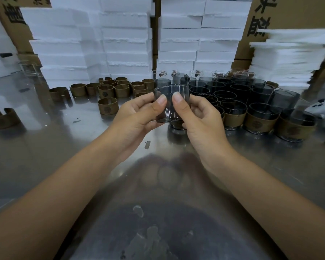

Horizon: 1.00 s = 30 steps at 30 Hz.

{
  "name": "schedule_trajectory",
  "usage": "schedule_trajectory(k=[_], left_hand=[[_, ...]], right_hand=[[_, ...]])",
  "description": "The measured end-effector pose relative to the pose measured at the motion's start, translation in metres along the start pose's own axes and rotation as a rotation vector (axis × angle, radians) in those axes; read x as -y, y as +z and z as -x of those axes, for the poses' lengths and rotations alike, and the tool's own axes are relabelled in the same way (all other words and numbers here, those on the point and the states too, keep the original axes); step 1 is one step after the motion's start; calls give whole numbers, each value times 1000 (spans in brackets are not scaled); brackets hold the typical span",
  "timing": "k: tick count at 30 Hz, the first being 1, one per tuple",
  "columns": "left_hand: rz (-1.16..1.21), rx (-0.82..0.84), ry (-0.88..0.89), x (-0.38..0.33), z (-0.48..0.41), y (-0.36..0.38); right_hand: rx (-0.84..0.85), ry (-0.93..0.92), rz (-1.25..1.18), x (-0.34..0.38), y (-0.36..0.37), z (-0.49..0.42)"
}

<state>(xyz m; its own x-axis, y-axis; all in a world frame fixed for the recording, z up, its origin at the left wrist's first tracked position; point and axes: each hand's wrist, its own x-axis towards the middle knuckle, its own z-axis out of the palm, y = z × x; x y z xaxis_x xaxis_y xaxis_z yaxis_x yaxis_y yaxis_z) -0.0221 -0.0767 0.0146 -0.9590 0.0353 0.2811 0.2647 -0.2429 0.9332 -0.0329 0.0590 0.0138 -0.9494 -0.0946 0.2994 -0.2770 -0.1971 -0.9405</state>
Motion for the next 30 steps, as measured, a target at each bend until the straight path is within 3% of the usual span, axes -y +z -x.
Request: schedule_trajectory(k=[15,30], left_hand=[[108,112,-40,0,-4,-7],[22,88,-132,0,-4,-9]], right_hand=[[63,178,-174,10,-7,-3],[136,228,-51,0,-7,-7]])
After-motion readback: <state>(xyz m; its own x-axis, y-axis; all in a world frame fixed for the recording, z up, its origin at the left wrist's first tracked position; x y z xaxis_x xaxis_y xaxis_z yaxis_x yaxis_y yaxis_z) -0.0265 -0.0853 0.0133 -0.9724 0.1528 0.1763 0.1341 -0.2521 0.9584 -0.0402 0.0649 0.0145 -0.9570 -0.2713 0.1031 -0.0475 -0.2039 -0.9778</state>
